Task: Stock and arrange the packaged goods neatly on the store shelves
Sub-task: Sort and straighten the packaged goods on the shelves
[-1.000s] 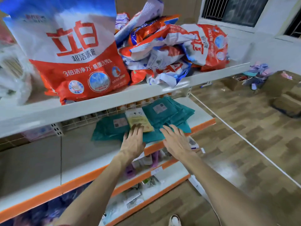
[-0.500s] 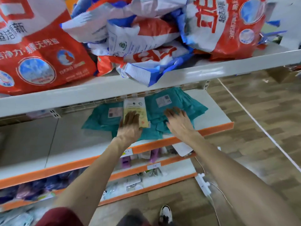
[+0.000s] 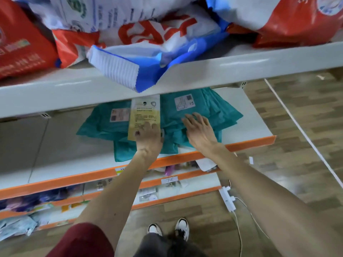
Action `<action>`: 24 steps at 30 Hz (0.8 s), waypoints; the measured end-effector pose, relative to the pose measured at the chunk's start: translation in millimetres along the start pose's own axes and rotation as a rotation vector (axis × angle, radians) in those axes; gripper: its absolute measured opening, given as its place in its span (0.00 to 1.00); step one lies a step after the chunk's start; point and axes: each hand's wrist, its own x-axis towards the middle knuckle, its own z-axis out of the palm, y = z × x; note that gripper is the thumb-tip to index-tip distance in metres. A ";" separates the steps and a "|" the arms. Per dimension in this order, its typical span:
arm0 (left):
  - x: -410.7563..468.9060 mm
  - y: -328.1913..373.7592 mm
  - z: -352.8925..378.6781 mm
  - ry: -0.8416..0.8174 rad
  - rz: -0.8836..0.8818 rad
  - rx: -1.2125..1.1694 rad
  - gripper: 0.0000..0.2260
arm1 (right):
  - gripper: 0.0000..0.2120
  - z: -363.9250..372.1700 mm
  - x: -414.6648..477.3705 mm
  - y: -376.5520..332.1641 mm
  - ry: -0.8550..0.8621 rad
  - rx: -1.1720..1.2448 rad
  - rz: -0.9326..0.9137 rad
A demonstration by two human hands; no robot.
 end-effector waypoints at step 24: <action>-23.3 -49.7 -36.0 0.328 -0.510 -1.573 0.02 | 0.28 -0.9 52.1 29.6 -0.074 -0.038 -0.003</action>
